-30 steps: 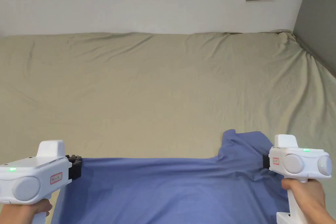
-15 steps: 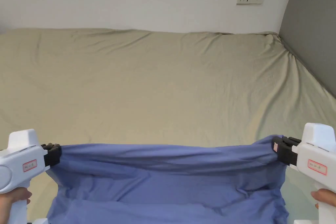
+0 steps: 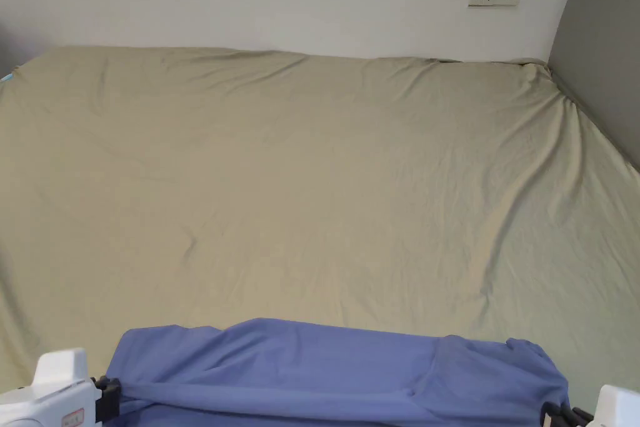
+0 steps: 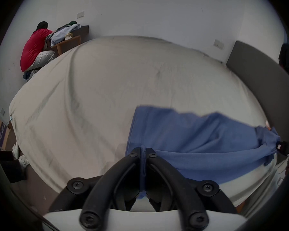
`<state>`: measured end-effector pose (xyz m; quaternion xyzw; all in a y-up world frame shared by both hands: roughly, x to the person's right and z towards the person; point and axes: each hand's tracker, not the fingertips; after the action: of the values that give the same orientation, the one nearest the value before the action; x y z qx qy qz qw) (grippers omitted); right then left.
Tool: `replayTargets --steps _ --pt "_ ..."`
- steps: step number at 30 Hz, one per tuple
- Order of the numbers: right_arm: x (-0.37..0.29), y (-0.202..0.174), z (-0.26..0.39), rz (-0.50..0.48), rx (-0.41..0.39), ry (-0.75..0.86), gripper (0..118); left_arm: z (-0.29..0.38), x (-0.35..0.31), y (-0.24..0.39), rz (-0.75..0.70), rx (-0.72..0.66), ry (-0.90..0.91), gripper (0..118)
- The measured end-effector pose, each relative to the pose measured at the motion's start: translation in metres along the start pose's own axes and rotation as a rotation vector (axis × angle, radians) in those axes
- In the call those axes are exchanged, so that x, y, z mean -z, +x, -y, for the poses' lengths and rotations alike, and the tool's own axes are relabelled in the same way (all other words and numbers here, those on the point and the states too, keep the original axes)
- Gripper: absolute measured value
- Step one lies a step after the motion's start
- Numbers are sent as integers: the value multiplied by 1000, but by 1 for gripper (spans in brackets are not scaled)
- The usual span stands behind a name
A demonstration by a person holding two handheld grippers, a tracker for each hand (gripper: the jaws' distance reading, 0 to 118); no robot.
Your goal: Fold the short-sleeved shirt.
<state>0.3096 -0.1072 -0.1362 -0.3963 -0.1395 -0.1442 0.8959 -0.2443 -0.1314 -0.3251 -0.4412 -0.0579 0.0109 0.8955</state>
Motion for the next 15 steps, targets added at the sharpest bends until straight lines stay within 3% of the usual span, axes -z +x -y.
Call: replayTargets --steps 6,7,9,11,12,13,15 --pt "21 -1 16 46 -9 -49 5 5 11 7 -22 44 -24 5" --pt "17 -3 14 50 -8 -43 13 2 8 9 -25 47 -25 10" --pt "7 -7 6 54 -4 -20 43 -4 -2 10 -27 38 -5 44" --pt "-8 -14 -9 64 -18 48 86 -17 -17 9 10 -22 37 92" --pt "-17 -19 -16 64 -33 85 101 -24 -25 10 42 -33 55 105" --pt "-26 -24 -26 60 -51 126 110 -32 -35 14 78 -30 94 111" --pt "-45 -35 -45 31 -89 235 110 -49 -60 26 101 -6 198 112"
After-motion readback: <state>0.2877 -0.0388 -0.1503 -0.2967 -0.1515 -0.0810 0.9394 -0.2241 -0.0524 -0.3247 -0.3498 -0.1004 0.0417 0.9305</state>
